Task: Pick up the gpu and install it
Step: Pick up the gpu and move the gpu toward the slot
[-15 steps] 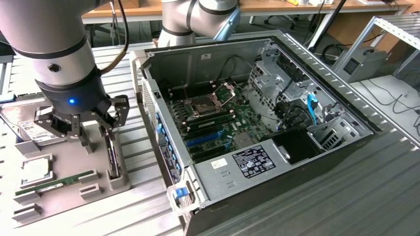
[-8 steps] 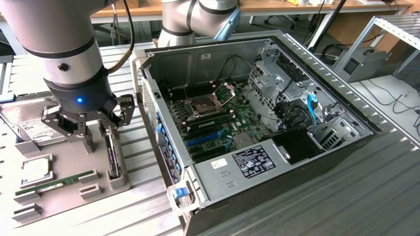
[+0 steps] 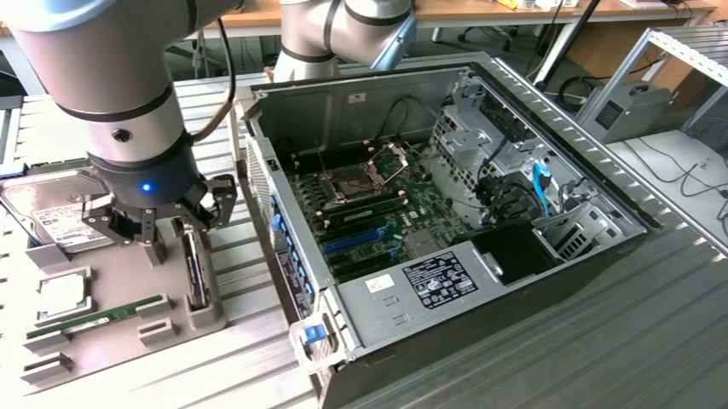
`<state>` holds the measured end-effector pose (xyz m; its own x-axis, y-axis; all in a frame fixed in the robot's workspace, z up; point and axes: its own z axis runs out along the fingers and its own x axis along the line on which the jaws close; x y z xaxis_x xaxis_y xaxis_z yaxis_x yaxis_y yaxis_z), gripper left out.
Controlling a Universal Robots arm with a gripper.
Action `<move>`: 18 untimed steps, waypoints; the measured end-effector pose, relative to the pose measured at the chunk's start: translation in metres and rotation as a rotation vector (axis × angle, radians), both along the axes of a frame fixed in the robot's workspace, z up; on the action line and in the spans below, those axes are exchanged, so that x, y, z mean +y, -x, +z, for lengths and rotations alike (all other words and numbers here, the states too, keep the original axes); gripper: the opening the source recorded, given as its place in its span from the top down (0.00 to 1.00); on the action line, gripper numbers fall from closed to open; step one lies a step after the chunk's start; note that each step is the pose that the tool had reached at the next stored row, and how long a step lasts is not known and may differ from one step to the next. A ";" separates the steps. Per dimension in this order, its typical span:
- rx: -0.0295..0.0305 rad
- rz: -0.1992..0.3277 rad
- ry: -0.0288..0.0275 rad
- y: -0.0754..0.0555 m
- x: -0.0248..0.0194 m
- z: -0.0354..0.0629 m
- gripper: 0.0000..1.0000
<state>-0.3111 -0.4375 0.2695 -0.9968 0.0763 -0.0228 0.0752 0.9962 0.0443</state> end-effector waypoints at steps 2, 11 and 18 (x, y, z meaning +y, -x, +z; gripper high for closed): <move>0.0001 0.000 0.0000 0.000 0.0000 -0.0038 0.46; 0.0011 0.000 0.0001 0.000 0.0000 -0.0210 0.46; 0.0015 0.000 0.0001 -0.001 0.0000 -0.0269 0.46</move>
